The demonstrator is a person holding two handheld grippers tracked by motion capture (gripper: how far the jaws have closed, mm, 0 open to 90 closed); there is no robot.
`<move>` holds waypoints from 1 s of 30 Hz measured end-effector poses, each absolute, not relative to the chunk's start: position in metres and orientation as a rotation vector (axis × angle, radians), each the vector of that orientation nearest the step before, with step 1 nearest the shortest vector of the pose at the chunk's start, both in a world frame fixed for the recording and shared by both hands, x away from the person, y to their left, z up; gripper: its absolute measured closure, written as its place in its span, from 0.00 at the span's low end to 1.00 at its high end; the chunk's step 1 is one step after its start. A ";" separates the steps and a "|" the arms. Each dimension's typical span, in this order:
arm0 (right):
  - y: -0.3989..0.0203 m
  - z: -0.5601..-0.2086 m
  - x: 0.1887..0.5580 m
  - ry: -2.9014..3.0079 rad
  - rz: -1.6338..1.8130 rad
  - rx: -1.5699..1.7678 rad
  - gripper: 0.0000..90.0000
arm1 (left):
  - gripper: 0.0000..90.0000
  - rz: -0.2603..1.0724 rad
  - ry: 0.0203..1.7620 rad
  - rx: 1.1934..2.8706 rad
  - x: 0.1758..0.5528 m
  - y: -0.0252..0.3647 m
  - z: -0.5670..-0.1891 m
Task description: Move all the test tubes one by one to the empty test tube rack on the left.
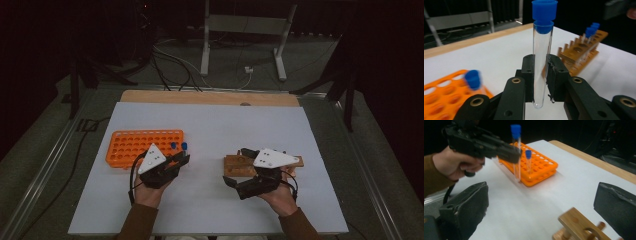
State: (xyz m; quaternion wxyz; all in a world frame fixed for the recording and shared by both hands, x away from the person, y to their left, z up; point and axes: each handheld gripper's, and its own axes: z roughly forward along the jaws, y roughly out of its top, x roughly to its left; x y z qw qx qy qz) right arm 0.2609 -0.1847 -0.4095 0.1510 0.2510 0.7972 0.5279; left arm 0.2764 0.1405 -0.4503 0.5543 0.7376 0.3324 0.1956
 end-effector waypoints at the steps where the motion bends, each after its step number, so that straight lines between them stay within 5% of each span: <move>1: -0.188 -0.409 0.260 2.284 1.514 0.719 0.00 | 0.87 0.462 0.785 1.743 0.276 0.141 -0.450; 30: -0.262 -0.396 0.265 2.105 1.549 0.876 0.00 | 0.87 0.639 0.991 1.684 0.306 0.177 -0.474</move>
